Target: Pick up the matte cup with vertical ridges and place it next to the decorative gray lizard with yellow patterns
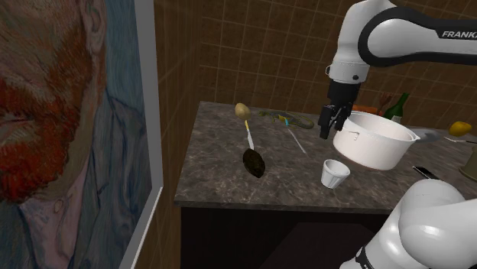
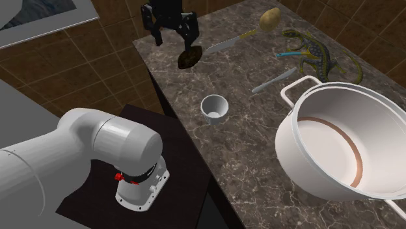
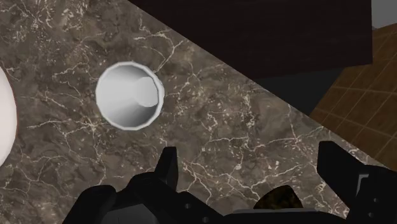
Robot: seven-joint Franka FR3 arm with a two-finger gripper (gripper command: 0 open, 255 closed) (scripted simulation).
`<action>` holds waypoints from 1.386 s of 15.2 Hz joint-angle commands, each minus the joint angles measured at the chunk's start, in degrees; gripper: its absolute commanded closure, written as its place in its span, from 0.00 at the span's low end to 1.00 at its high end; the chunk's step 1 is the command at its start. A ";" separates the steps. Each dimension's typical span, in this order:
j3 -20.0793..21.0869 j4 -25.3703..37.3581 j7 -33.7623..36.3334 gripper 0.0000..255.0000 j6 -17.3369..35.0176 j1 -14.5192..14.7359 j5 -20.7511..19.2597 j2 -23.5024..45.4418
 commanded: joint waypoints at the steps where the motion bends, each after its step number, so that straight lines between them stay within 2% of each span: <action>1: 0.00 0.00 0.00 0.00 0.00 0.00 0.00 0.00; 8: -3.61 -14.70 -1.82 0.00 11.92 -3.55 -6.85 -5.44; 14: -8.15 -25.06 -3.30 0.00 23.94 -8.52 -14.63 -6.49; 21: -10.43 -29.35 -3.07 0.00 31.51 -10.50 -17.93 -3.60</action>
